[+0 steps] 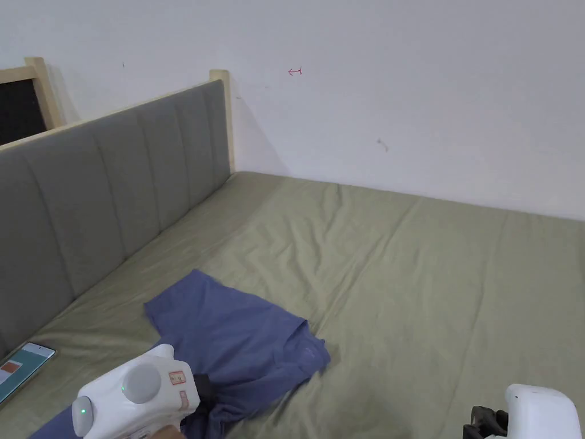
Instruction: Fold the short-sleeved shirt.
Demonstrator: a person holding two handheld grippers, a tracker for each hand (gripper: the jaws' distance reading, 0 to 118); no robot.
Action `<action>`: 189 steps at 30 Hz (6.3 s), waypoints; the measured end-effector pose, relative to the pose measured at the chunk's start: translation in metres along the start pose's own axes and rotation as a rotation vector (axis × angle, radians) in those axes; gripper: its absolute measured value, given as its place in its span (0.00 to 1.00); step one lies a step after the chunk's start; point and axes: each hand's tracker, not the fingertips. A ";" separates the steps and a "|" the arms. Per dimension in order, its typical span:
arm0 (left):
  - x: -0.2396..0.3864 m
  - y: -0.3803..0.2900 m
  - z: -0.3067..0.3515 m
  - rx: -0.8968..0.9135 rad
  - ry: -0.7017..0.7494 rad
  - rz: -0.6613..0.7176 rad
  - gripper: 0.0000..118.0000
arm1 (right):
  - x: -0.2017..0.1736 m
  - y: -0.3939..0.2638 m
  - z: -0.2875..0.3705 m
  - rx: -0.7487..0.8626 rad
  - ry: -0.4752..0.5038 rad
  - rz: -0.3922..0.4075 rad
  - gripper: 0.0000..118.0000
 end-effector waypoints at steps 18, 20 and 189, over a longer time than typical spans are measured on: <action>0.309 -0.065 0.091 -0.002 -0.659 -0.579 0.08 | 0.115 0.029 0.080 0.175 -0.270 -0.192 0.00; 0.333 -0.096 0.099 -0.041 -0.758 -0.673 0.08 | 0.136 0.029 0.096 0.198 -0.324 -0.227 0.00; 0.308 0.164 -0.166 0.138 0.235 -0.727 0.06 | 0.329 0.251 -0.265 -0.339 -0.260 -0.401 0.02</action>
